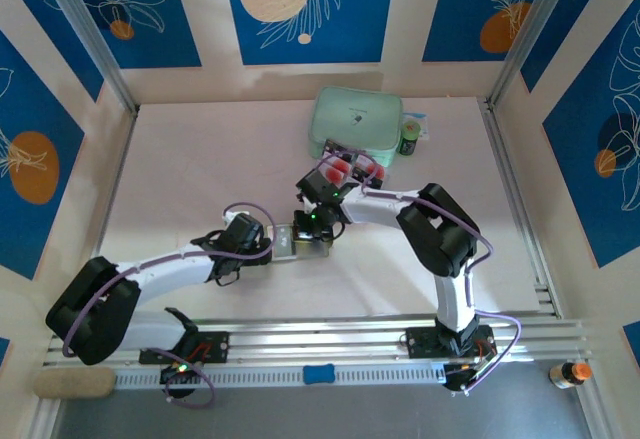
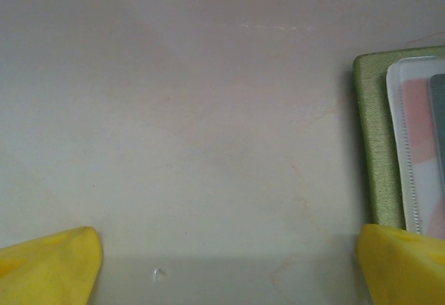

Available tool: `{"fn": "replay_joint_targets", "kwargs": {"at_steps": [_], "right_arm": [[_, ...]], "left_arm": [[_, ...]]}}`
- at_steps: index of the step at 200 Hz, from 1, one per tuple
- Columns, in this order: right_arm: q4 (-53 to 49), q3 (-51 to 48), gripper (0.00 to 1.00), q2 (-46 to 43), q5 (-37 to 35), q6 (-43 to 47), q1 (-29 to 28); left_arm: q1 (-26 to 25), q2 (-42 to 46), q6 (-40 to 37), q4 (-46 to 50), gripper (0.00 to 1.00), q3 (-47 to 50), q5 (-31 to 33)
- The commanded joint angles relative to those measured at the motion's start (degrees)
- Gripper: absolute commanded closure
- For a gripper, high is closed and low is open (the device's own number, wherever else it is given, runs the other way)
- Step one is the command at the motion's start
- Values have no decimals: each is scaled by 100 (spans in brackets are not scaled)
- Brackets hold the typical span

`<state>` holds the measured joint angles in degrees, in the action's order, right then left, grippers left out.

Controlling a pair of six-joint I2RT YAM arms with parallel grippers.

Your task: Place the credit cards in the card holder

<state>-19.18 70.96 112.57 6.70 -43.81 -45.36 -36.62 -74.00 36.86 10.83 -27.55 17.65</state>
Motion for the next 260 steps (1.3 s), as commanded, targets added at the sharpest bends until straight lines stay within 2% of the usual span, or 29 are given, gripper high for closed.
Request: {"fn": "replay_joint_targets", "kwargs": {"at_steps": [1,84,138,206,260], "right_arm": [[-161,192,100,159,86,127,-41],[-271,382,100,287,165,137,-192],[-159,351,100,313,268,-19,-192],[501,38,100,331,897,-538,-7],[635,-75,100,146,1008,-612,32]], "left_arm": [[72,-89,58,-15,5,40,2],[111,190,102,129,5,-117,-72],[369,518,242,308,5,-277,-221],[463,589,236,381,5,-412,-397],[464,501,243,361,5,-504,-610]]}}
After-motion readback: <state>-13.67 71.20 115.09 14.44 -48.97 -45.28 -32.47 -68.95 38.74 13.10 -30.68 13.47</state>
